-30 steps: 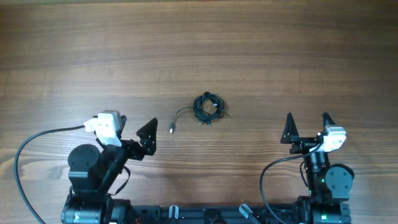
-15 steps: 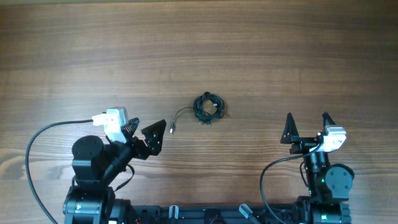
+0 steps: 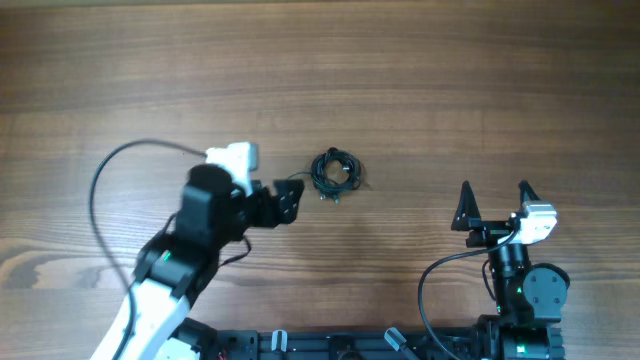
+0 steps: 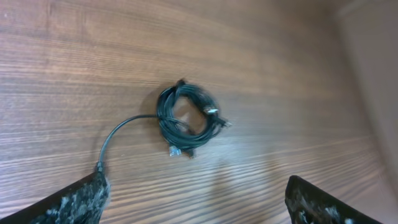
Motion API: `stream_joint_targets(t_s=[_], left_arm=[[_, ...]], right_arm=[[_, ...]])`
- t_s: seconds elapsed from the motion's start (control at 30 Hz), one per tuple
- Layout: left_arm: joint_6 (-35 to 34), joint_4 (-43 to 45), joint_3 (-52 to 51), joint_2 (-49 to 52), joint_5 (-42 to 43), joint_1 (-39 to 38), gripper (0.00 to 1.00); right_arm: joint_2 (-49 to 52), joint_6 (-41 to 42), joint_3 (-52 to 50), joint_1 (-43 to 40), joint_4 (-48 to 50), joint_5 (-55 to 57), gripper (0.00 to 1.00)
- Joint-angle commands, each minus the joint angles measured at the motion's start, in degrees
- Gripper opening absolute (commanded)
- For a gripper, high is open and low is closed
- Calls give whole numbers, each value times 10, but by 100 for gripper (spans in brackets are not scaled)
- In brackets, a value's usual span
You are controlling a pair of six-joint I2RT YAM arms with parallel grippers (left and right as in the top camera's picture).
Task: Untangle cables
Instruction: 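Reach the left gripper over the black cable coil and grasp it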
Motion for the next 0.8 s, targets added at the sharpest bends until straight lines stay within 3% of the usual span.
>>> stream_joint_targets(t_s=[0.0,0.13,0.23,0.27,0.33,0.4,0.57,0.63,0.73,0.77], left_arm=[[71,3,75,119,-119,-65,93],[137,96,102,243,-151,-94,92],[221,140,102,314,-150,-94,77],[287,168,102,352,-151,-94,70],[340,201,102,387,-150,-94,69],[337,246,102,427,-150,-94,70],[334,265,102,492,-150,-94,54],[309,269,102,506,-150,-94,43],[269,274,102,507,-160,-93,4],[239,274,102,502,-183,-93,4]], right_arm=[[-5,-3,-1,3,2,7,100],[-5,-3,-1,3,2,7,100],[-5,-3,-1,3,2,7,100],[-5,-3,-1,3,2,7,100],[-5,-3,-1,3,2,7,100],[-5,-3,-1,3,2,7,100],[-5,-3,-1,3,2,7,100],[-5,-3,-1,3,2,7,100],[-5,-3,-1,3,2,7,100],[-5,-3,-1,3,2,7,100]])
